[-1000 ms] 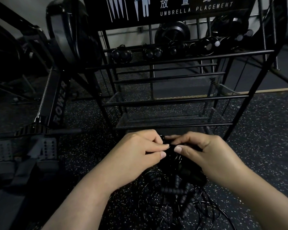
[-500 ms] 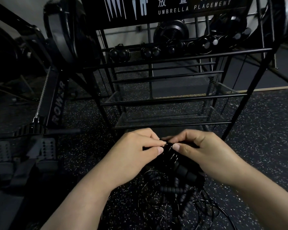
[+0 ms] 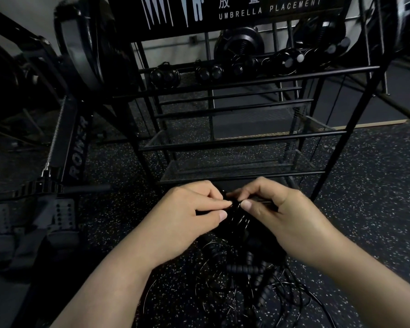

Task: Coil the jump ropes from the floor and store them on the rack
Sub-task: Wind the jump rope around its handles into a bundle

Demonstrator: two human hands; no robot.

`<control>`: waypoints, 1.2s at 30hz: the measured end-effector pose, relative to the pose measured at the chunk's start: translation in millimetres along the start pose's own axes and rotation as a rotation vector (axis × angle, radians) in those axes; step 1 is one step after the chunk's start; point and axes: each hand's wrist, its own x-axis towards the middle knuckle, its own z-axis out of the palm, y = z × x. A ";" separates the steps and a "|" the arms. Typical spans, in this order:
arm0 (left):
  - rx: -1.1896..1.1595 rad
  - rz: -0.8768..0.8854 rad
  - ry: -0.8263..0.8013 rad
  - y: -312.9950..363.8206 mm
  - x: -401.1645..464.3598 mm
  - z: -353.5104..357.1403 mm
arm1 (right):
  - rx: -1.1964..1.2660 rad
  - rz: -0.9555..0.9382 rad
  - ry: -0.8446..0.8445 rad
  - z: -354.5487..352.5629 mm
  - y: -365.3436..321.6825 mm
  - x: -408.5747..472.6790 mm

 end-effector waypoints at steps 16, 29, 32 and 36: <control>0.008 0.066 0.235 10.2 0.7 -0.8 | 0.062 -0.058 0.071 1.4 -6.0 4.7; 0.086 0.051 0.151 10.9 -0.9 -3.8 | 0.014 -0.107 0.080 5.1 -6.8 1.4; 0.143 0.087 0.117 10.3 -1.7 -1.9 | 0.014 -0.091 0.101 4.6 -4.7 1.7; 0.153 0.089 0.121 11.1 -1.1 0.5 | 0.021 -0.064 0.073 1.5 -3.5 2.3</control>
